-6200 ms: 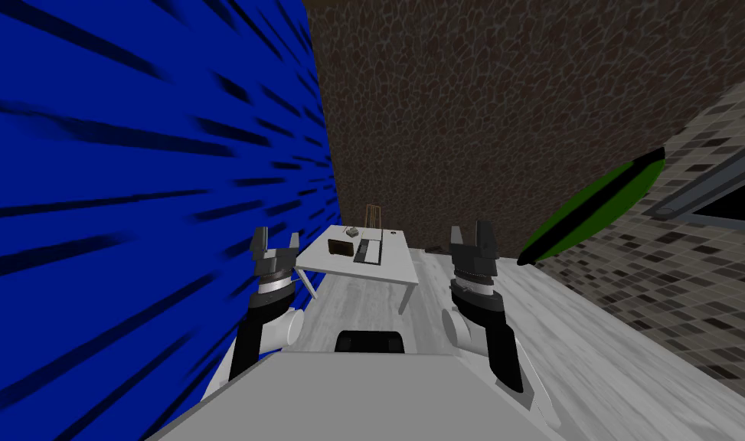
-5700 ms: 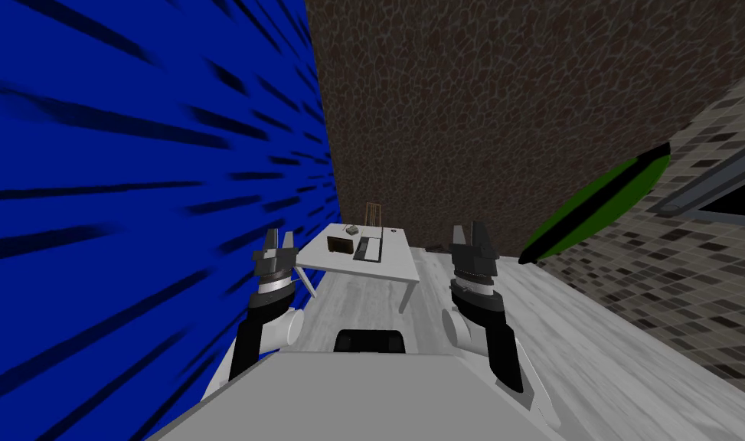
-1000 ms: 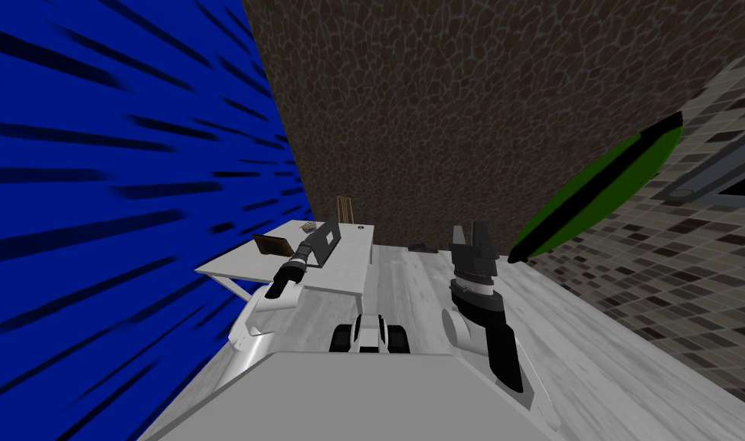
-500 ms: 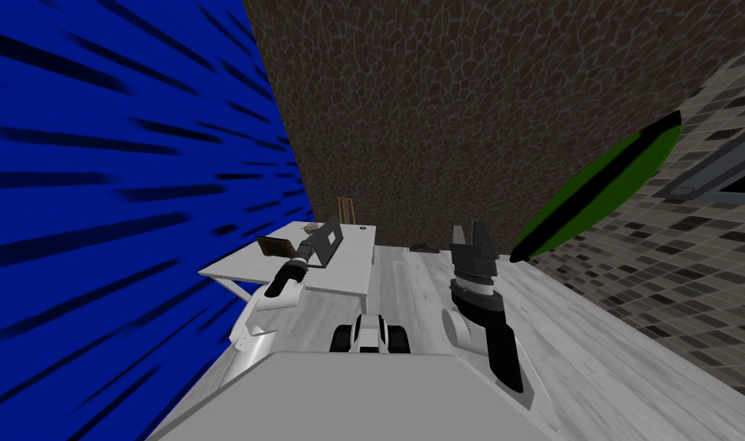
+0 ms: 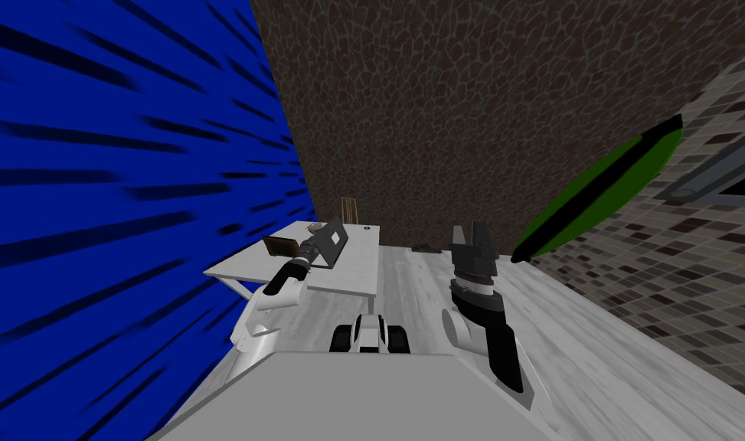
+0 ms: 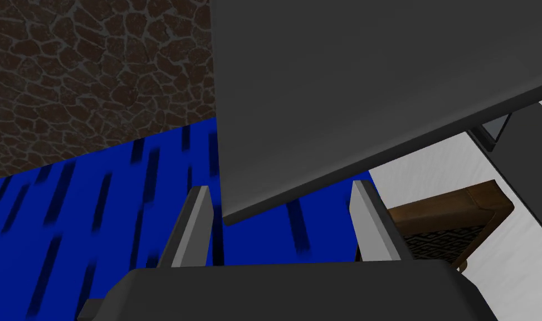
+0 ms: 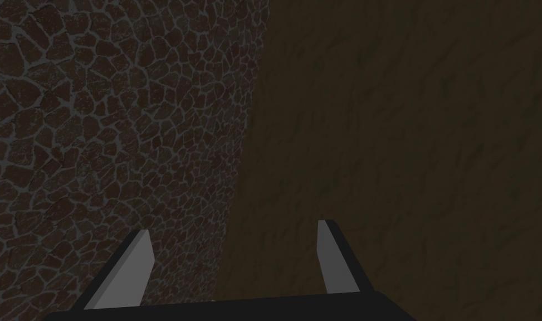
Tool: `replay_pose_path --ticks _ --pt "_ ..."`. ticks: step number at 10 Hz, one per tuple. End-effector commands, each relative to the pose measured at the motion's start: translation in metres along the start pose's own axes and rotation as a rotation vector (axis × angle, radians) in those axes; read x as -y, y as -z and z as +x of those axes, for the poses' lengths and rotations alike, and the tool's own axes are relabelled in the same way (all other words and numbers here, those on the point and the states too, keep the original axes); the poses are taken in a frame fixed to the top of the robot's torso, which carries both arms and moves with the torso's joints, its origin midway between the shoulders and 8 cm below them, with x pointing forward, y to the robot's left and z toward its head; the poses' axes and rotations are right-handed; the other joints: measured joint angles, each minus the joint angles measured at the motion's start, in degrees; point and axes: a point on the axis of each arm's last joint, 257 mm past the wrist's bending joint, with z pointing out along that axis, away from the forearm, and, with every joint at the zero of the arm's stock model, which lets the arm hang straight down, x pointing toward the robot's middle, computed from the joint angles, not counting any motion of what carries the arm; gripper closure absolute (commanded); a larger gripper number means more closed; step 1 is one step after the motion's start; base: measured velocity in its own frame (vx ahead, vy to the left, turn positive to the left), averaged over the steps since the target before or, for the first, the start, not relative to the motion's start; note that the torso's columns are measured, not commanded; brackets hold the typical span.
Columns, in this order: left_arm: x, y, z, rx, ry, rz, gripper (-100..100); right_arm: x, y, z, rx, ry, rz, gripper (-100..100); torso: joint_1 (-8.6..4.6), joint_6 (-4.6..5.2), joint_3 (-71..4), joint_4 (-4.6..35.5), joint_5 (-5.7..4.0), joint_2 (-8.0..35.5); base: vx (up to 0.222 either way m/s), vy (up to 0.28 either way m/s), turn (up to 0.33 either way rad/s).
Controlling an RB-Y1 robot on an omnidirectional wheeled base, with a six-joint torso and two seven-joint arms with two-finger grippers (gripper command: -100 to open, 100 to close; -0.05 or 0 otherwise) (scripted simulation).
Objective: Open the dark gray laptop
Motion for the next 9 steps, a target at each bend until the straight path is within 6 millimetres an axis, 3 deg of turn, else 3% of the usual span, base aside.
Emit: replay_pose_path --ticks 1,9 --pt "-0.002 0.002 0.004 -0.009 0.037 -0.014 100 0.000 0.000 0.000 0.000 0.000 0.000 0 0.02 -0.07 0.0 0.1 -0.04 0.1 0.000 0.057 -0.001" --pt "-0.039 -0.044 0.023 -0.059 0.355 -0.118 100 0.000 0.000 0.000 0.000 0.000 0.000 0 -0.16 0.10 0.0 0.0 -0.04 0.0 -0.034 0.078 0.011"
